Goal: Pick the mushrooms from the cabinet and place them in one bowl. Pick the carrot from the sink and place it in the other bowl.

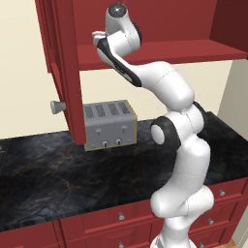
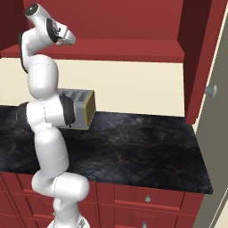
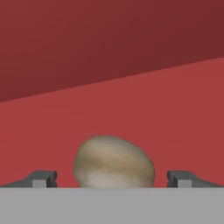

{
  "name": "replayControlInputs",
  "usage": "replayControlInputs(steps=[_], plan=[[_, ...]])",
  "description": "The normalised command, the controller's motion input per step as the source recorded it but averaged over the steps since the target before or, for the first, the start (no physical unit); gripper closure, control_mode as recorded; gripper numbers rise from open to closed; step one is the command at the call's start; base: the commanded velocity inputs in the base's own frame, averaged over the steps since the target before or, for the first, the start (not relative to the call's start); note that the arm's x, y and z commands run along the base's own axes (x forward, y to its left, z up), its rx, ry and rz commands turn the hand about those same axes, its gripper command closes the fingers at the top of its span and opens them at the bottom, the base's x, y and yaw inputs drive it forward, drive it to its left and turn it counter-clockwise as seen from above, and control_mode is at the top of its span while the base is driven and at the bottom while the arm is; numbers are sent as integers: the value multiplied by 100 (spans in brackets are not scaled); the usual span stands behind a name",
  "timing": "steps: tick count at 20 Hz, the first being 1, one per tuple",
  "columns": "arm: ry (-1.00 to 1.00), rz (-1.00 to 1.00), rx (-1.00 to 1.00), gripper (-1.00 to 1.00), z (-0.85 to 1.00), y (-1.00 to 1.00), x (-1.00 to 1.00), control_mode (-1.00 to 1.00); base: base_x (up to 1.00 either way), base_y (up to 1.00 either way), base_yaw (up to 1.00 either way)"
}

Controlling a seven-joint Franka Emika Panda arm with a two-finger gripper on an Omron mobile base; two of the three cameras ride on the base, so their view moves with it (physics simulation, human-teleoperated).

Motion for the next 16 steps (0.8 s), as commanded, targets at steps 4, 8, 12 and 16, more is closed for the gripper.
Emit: replayControlInputs(steps=[4, 8, 12, 16], plan=[[0, -3, 2, -100, -28, 24, 70, -100, 0, 0, 0], [0, -1, 0, 100, -19, 16, 31, -100, 0, 0, 0], [4, -2, 3, 100, 23, -1, -15, -100, 0, 0, 0], [2, 2, 0, 100, 14, -27, -93, -100, 0, 0, 0]])
